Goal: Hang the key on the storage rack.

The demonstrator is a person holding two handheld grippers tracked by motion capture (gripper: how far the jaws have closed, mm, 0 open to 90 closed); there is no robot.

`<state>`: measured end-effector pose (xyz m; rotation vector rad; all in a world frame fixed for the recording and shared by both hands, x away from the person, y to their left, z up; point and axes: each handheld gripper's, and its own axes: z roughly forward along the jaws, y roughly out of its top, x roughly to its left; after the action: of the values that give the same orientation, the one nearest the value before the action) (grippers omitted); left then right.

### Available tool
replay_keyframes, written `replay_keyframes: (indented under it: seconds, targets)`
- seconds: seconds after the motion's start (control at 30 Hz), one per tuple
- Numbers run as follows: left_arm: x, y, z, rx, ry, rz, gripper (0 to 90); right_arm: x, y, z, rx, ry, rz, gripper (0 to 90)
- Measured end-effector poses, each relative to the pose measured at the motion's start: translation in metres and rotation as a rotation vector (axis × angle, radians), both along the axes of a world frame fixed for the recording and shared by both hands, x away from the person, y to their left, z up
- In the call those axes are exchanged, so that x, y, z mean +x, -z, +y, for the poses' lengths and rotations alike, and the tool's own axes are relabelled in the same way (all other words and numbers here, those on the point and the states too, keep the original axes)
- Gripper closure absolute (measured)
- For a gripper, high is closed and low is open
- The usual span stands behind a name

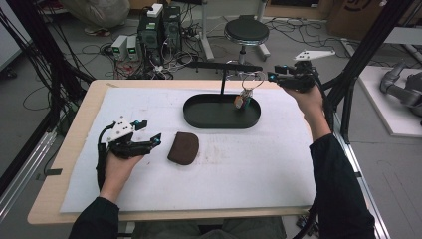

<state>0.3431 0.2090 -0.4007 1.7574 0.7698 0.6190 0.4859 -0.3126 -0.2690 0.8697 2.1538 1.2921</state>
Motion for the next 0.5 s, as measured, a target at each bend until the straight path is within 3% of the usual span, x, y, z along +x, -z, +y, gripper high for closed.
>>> replay_keyframes:
  seconds: [0.07, 0.13, 0.23, 0.3, 0.33, 0.5]
  targets:
    - [0.001, -0.001, -0.001, -0.001, 0.0, -0.002, 27.7, -0.005, 0.0, -0.002, 0.001, -0.002, -0.005, 52.2]
    - [0.001, -0.002, -0.002, 0.001, 0.005, 0.0, 27.7, -0.018, -0.003, -0.005, 0.002, -0.006, 0.019, 44.1]
    - [0.002, -0.002, -0.003, 0.001, 0.005, -0.002, 27.7, -0.04, -0.003, -0.007, 0.022, -0.013, -0.041, 43.7]
    - [0.003, -0.003, -0.003, 0.001, 0.006, -0.001, 27.7, -0.044, -0.003, -0.008, 0.025, -0.015, -0.035, 42.0]
    - [0.004, -0.003, -0.003, -0.006, 0.007, 0.001, 27.7, -0.057, 0.001, -0.01, 0.029, -0.017, -0.038, 40.9]
    - [0.005, -0.004, -0.002, -0.014, 0.002, 0.002, 27.5, -0.084, 0.016, -0.019, 0.07, -0.017, -0.039, 37.4]
